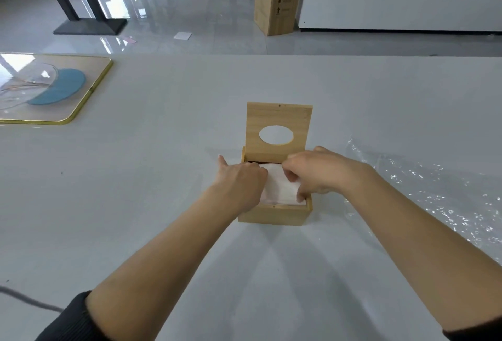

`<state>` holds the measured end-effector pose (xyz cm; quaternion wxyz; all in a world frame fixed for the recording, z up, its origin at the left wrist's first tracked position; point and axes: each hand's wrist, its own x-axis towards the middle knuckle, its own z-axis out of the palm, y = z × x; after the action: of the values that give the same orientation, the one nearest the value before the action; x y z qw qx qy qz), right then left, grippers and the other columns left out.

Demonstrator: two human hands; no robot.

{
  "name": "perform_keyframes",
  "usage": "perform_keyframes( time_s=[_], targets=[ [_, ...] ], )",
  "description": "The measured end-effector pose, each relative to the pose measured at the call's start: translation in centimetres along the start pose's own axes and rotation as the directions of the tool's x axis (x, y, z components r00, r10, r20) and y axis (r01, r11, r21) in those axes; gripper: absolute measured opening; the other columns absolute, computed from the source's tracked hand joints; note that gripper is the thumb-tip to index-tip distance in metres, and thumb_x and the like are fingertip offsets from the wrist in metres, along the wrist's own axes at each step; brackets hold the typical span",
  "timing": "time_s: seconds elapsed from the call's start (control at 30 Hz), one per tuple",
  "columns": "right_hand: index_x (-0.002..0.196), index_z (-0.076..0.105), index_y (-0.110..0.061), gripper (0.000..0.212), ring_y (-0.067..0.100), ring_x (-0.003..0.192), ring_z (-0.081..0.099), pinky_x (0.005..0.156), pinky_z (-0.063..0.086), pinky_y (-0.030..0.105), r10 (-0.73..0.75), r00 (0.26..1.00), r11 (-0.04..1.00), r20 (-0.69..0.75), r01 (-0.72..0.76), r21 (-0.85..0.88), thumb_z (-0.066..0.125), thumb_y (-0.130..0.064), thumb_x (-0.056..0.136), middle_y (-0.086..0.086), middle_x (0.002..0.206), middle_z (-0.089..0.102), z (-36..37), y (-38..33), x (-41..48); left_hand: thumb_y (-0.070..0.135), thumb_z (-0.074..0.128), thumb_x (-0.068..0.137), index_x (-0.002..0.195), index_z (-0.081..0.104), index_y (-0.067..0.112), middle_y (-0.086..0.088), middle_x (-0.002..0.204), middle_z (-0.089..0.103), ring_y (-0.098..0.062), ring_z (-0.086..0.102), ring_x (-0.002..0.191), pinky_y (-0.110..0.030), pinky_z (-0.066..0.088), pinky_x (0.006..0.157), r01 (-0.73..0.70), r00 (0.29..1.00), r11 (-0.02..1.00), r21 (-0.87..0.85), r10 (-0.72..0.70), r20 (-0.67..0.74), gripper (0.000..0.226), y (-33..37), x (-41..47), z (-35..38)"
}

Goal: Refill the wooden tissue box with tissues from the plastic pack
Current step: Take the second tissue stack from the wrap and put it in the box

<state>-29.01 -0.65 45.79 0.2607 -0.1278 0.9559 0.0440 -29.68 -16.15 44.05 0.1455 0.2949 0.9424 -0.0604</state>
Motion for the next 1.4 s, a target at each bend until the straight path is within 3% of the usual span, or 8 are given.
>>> perform_keyframes(
  time_s=[0.4, 0.53, 0.67, 0.77, 0.93, 1.1, 1.23, 1.4],
  targets=[
    [0.1, 0.052, -0.016, 0.034, 0.017, 0.099, 0.044, 0.078, 0.032, 0.029, -0.026, 0.998, 1.0, -0.051, 0.026, 0.002, 0.073, -0.025, 0.076, -0.003, 0.101, 0.053, 1.6, -0.3, 1.1, 0.007, 0.05, 0.086, 0.115, 0.051, 0.014, 0.003, 0.116, 0.053, -0.016, 0.048, 0.116, -0.049, 0.027, 0.105, -0.072, 0.995, 0.997, -0.014, 0.071, -0.073, 0.03, -0.6, 0.3, 1.2],
    [0.101, 0.056, -0.02, 0.028, 0.016, 0.093, 0.054, 0.079, 0.043, 0.027, 0.018, 0.984, 0.92, -0.179, 0.054, 0.388, 0.071, -0.019, 0.077, -0.006, 0.095, 0.055, 1.2, 0.9, -0.6, 0.023, 0.051, 0.092, 0.124, 0.051, 0.02, 0.005, 0.121, 0.058, -0.018, 0.054, 0.112, -0.033, 0.04, 0.096, -0.134, 0.988, 0.956, -0.261, 0.108, -0.109, 0.032, -1.8, -0.2, 1.0],
    [0.075, 0.057, -0.018, 0.015, 0.012, 0.067, 0.052, 0.061, 0.039, 0.014, 0.302, 0.837, 0.676, -0.456, 0.149, 0.722, 0.069, -0.01, 0.08, -0.005, 0.07, 0.056, 2.2, 2.6, -1.8, 0.018, 0.053, 0.092, 0.109, 0.064, 0.016, 0.004, 0.105, 0.069, -0.017, 0.063, 0.098, -0.038, 0.05, 0.086, -0.132, 0.918, 0.775, -0.618, -0.139, -0.37, 0.02, -3.2, -0.4, 1.0],
    [0.094, 0.057, -0.017, 0.017, 0.011, 0.074, 0.053, 0.067, 0.041, 0.011, 0.512, 0.724, 0.461, -0.461, 0.222, 0.859, 0.066, -0.008, 0.082, 0.001, 0.085, 0.057, 3.6, 3.3, -1.3, 0.009, 0.056, 0.09, 0.115, 0.06, 0.014, 0.003, 0.112, 0.064, -0.011, 0.059, 0.101, -0.028, 0.047, 0.09, -0.106, 0.874, 0.618, -0.779, -0.316, -0.369, 0.026, -3.9, 0.1, 1.3],
    [0.126, 0.051, -0.033, 0.044, 0.012, 0.1, 0.059, 0.089, 0.052, 0.041, 0.471, 0.849, 0.026, -0.24, 0.259, 0.966, 0.06, -0.011, 0.088, 0.004, 0.119, 0.055, 4.7, 3.4, -0.6, 0.005, 0.054, 0.092, 0.136, 0.044, 0.03, 0.003, 0.143, 0.04, -0.019, 0.042, 0.129, -0.041, 0.045, 0.097, 0.027, 0.956, 0.141, -0.99, -0.292, -0.015, 0.051, -4.5, 0.8, 2.2],
    [0.118, 0.056, -0.046, 0.046, 0.022, 0.115, 0.056, 0.1, 0.042, 0.055, 0.405, 0.882, -0.028, -0.242, 0.276, 0.961, 0.059, -0.011, 0.088, 0.005, 0.121, 0.057, 5.1, 2.7, 0.0, -0.002, 0.044, 0.094, 0.135, 0.043, 0.041, 0.0, 0.147, 0.031, -0.025, 0.038, 0.132, -0.052, 0.05, 0.09, 0.09, 0.981, -0.05, -0.995, -0.169, 0.097, 0.059, -4.6, 1.1, 2.3],
    [0.123, 0.055, -0.036, 0.048, 0.026, 0.112, 0.058, 0.099, 0.044, 0.054, 0.4, 0.878, -0.024, -0.263, 0.297, 0.955, 0.053, 0.0, 0.09, -0.001, 0.112, 0.058, 5.2, 2.4, 0.3, -0.006, 0.042, 0.093, 0.132, 0.047, 0.043, -0.003, 0.146, 0.036, -0.027, 0.046, 0.127, -0.058, 0.051, 0.088, 0.092, 0.988, -0.09, -0.992, -0.118, 0.102, 0.062, -4.9, 1.6, 2.5],
    [0.102, 0.065, -0.029, 0.041, 0.024, 0.103, 0.06, 0.083, 0.054, 0.05, 0.414, 0.873, -0.097, -0.259, 0.325, 0.941, 0.047, 0.006, 0.09, 0.0, 0.113, 0.058, 4.9, 2.6, -0.1, -0.01, 0.042, 0.091, 0.118, 0.058, 0.037, -0.008, 0.139, 0.041, -0.03, 0.049, 0.122, -0.06, 0.052, 0.084, 0.057, 0.989, -0.1, -0.993, -0.131, 0.07, 0.057, -5.0, 1.5, 2.5]
  ],
)
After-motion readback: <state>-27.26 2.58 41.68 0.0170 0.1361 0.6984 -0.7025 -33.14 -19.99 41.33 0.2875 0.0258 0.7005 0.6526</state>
